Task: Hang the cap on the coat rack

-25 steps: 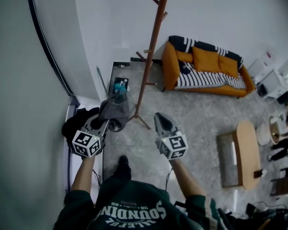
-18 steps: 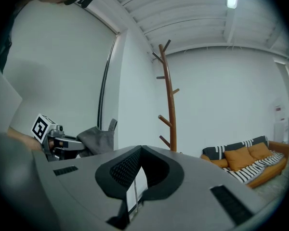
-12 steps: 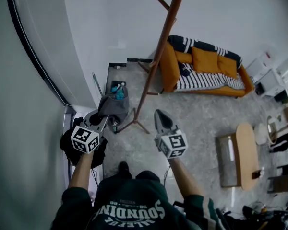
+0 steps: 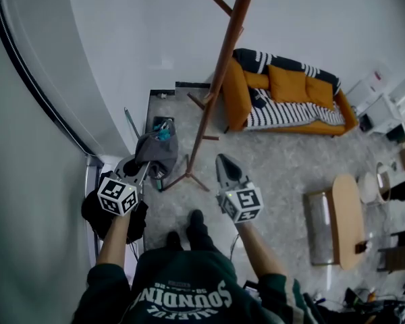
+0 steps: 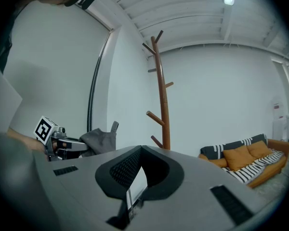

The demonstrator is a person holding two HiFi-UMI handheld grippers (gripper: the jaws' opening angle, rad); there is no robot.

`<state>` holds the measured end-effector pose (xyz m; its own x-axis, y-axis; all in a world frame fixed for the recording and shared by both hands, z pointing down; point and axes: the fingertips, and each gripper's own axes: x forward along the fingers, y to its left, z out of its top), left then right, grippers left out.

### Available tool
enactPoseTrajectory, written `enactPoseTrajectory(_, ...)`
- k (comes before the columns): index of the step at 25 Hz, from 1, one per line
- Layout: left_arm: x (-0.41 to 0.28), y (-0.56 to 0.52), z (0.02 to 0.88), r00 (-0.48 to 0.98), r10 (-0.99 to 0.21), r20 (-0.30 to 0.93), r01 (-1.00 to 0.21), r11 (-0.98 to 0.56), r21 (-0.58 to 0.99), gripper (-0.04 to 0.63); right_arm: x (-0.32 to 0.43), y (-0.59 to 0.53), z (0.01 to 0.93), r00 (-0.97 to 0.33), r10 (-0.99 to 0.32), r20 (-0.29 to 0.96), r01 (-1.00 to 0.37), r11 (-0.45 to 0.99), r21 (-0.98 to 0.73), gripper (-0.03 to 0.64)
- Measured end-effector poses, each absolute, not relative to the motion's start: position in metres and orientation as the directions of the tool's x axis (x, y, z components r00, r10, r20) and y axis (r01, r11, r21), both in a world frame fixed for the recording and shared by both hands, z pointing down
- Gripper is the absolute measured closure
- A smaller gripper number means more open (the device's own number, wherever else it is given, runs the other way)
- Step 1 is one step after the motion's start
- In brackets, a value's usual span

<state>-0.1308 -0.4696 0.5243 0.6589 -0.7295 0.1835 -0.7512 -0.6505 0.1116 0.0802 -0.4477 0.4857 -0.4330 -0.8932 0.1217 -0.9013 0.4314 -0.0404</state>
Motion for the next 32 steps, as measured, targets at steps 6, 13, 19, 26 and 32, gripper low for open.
enactPoseTrajectory(6,-0.129,-0.511,0.513,0.646,-0.743,0.177,-0.763,-0.638,0.107,0.558,0.089,-0.491,0.478,-0.437,-0.888,0.145,-0.899,0.437,-0.03,0.618)
enactPoseTrajectory(13,-0.121,-0.538,0.506,0.652,-0.738,0.174,-0.757,-0.647,0.09,0.558,0.101,-0.515,0.478,-0.44,-0.89,0.119,-0.897,0.44,-0.023,0.618)
enactPoseTrajectory(19,-0.122,-0.583,0.507,0.665,-0.726,0.177,-0.744,-0.664,0.074,0.558,0.102,-0.541,0.49,-0.433,-0.886,0.164,-0.9,0.436,-0.018,0.618)
enactPoseTrajectory(26,-0.111,-0.611,0.51,0.675,-0.71,0.2,-0.729,-0.683,0.036,0.558,0.118,-0.554,0.503,-0.425,-0.884,0.194,-0.903,0.429,-0.024,0.618)
enactPoseTrajectory(32,-0.097,-0.632,0.523,0.703,-0.671,0.236,-0.699,-0.713,0.056,0.558,0.131,-0.56,0.515,-0.404,-0.89,0.214,-0.913,0.406,-0.035,0.618)
